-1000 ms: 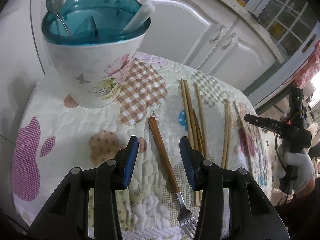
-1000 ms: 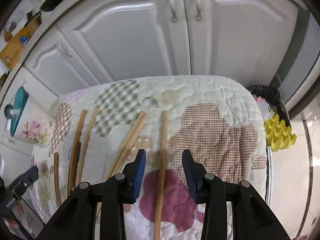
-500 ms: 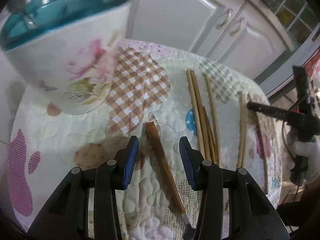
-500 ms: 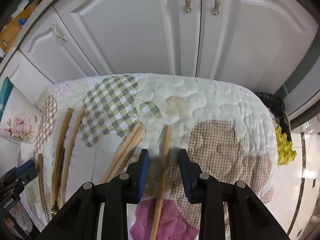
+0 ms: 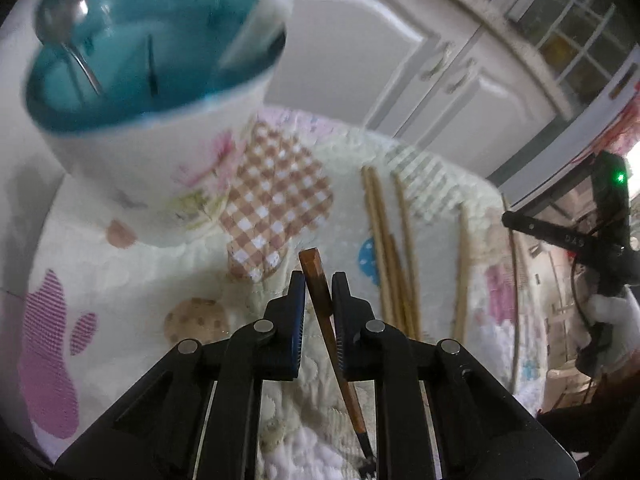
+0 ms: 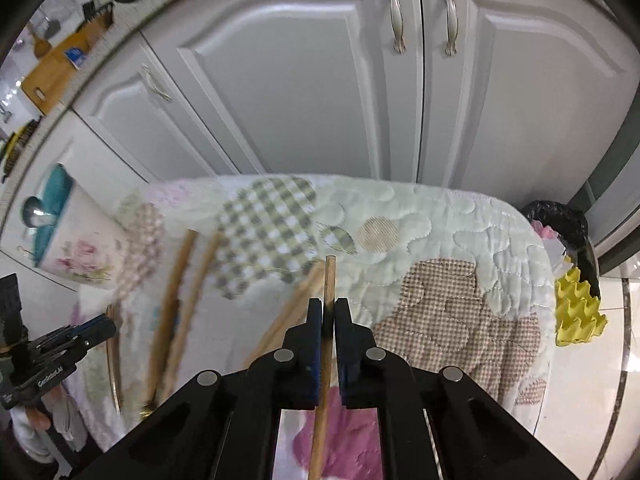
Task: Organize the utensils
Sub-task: 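Grasp the wooden-handled fork with the left tool while the right tool grasps a chopstick, then lift the fork and chopstick off the quilt and carry them toward the holder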
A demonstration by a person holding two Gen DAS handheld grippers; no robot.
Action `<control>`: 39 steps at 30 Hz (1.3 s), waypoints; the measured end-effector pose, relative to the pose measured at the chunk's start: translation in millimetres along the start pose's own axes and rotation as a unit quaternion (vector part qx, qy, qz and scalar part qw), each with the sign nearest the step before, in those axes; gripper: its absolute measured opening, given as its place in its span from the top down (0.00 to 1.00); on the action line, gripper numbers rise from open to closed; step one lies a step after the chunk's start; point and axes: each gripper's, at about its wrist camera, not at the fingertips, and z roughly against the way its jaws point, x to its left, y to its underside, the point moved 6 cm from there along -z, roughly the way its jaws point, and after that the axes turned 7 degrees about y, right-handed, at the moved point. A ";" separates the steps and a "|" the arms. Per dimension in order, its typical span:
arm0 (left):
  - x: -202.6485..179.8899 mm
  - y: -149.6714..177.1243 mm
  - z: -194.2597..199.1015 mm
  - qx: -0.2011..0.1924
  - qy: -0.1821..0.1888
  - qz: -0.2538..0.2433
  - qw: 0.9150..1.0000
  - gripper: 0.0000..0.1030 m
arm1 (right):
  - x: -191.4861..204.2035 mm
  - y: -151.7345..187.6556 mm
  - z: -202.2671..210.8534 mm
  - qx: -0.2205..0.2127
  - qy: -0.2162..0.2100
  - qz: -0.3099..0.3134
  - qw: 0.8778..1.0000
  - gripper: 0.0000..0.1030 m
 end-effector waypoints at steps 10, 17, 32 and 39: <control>-39.2 6.6 73.4 -0.055 0.041 -0.050 0.996 0.90 | 16.0 14.0 81.4 -0.071 -0.038 0.011 0.997 0.95; -60.7 21.1 118.1 -0.082 0.064 -0.083 0.991 0.91 | 26.5 30.9 139.4 -0.131 -0.050 0.010 0.990 0.95; -71.5 9.0 179.6 -0.135 0.070 -0.109 0.982 0.91 | 70.4 12.2 192.5 -0.190 -0.070 0.049 0.978 0.95; -64.5 -22.0 216.4 -0.169 0.054 -0.113 0.978 0.91 | 105.7 -19.7 212.6 -0.217 -0.089 0.073 0.969 0.95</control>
